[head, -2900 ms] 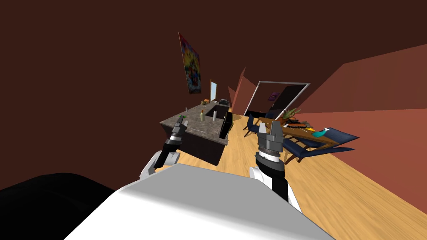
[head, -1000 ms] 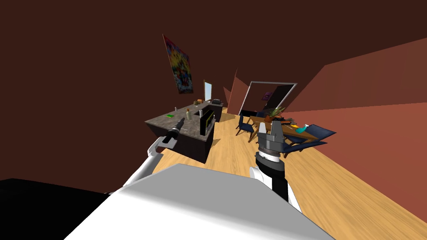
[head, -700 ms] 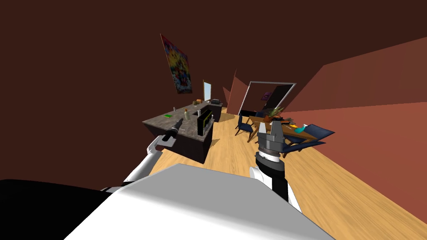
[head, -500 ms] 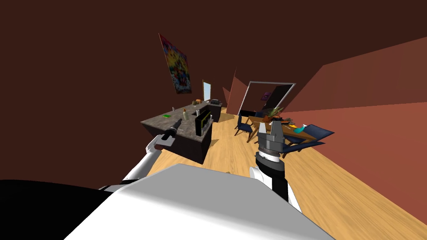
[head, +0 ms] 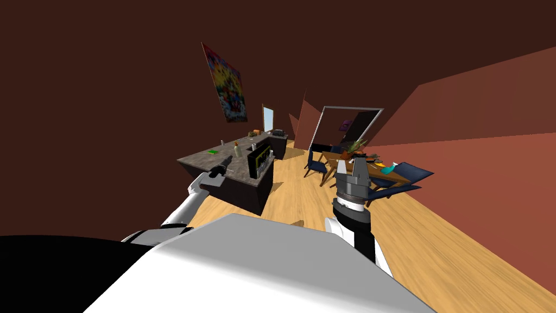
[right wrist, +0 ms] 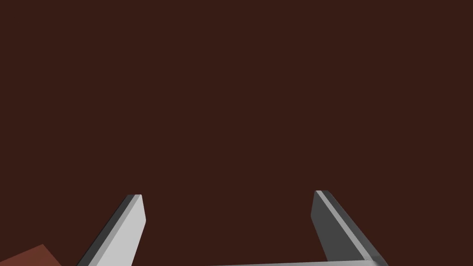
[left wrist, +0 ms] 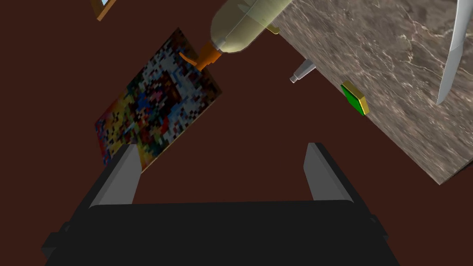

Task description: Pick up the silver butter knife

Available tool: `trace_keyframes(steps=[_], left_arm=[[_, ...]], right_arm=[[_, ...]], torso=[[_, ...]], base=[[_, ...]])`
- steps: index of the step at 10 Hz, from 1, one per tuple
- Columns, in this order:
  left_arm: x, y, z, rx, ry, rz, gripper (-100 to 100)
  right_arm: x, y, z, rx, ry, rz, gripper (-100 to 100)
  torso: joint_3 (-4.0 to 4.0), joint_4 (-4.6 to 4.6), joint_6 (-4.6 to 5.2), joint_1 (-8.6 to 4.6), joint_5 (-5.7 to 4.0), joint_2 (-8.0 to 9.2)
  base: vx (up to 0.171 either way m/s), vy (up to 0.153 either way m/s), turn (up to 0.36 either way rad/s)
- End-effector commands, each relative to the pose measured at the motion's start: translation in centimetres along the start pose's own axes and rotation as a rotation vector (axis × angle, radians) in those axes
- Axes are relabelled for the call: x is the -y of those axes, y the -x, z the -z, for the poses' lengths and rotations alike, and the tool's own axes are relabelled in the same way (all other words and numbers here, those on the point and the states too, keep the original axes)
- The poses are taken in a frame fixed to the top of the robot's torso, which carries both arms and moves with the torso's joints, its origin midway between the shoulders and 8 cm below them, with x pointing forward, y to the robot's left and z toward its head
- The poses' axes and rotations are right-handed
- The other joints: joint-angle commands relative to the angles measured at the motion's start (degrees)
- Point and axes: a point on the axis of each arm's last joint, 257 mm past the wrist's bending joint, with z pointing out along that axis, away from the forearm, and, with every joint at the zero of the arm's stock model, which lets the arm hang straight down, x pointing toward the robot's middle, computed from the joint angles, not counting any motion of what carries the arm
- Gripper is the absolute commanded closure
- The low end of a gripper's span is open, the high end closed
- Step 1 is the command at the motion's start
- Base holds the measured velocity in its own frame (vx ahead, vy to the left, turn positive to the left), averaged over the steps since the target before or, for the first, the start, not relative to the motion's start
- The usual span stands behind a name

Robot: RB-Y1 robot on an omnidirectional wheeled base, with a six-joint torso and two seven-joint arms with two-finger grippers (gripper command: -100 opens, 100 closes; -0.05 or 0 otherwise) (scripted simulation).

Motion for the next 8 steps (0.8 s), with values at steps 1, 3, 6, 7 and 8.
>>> trace_keyframes(steps=[1, 3, 6, 7, 8], left_arm=[[-2.2, 0.1, -0.2, -0.004, 0.06, -0.02, -100], [-4.7, 1.2, -0.7, 0.0, 0.135, -0.051, -100], [-9.2, 3.4, -1.2, 0.005, 0.272, -0.106, -100], [-9.6, 3.3, -1.1, 0.001, 0.287, -0.105, -100], [-11.4, 4.4, -1.1, 0.002, 0.346, -0.129, -100]], right_arm=[[0.0, 0.0, 0.0, 0.0, 0.0, 0.0, 0], [0.0, 0.0, 0.0, 0.0, 0.0, 0.0, 0], [0.0, 0.0, 0.0, 0.0, 0.0, 0.0, 0], [0.0, 0.0, 0.0, 0.0, 0.0, 0.0, 0], [0.0, 0.0, 0.0, 0.0, 0.0, 0.0, 0]], torso=[[0.0, 0.0, 0.0, 0.0, 0.0, 0.0], [-0.03, -0.01, -0.01, 0.05, 0.02, -0.04], [-0.02, -0.01, -0.02, 0.11, 0.02, -0.01], [-0.03, -0.02, -0.02, 0.1, 0.03, -0.05], [-0.02, -0.02, -0.02, 0.13, 0.03, -0.03]], base=[[0.064, -0.073, -0.004], [0.07, -0.071, 0.0], [0.074, -0.073, -0.003], [0.073, -0.06, 0.006], [0.083, -0.058, -0.002]])
